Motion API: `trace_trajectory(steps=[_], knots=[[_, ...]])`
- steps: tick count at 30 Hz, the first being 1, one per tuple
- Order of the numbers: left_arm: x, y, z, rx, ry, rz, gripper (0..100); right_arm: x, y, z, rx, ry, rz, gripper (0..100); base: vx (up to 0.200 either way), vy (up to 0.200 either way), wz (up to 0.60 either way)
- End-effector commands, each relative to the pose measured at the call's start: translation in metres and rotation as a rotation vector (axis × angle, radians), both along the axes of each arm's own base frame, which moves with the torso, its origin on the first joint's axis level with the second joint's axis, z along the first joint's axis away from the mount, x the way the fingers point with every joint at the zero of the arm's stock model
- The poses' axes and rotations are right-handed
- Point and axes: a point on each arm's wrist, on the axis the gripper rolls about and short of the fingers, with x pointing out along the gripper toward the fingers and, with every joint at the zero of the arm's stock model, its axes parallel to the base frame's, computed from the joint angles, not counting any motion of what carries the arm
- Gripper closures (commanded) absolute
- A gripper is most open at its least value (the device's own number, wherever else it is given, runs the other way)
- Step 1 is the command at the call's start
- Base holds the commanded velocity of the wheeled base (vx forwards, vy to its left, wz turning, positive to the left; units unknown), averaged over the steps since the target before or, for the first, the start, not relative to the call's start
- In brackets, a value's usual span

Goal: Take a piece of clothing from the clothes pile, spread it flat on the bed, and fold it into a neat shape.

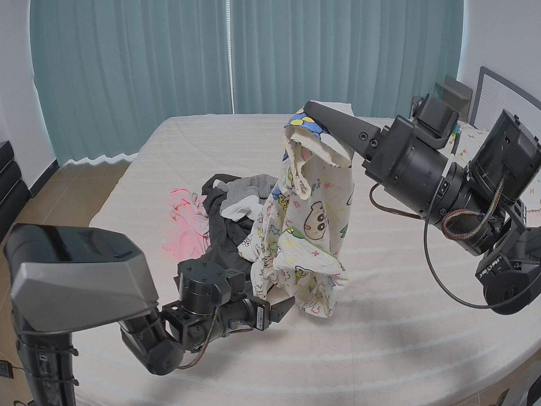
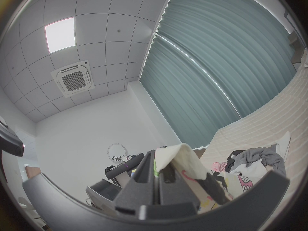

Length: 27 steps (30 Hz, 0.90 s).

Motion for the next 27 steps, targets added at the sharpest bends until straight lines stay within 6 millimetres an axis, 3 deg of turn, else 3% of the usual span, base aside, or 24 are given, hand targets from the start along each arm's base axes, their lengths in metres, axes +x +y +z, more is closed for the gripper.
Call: trace_trajectory(steps=[1,13,27], knots=[[0.008,-0.005,-0.033,0.034,0.040,0.022,0,0.004,0.001,0.000,0.004,0.003,-0.010,100,0.000,0.000,0.00],[0.019,0.011,-0.034,0.039,0.039,0.075,0,0.012,-0.017,0.015,0.038,-0.034,-0.069,100,0.000,0.000,0.00],[0.032,-0.011,-0.063,0.043,0.030,0.069,0,0.008,-0.008,0.023,0.070,-0.045,-0.078,100,0.000,0.000,0.00]])
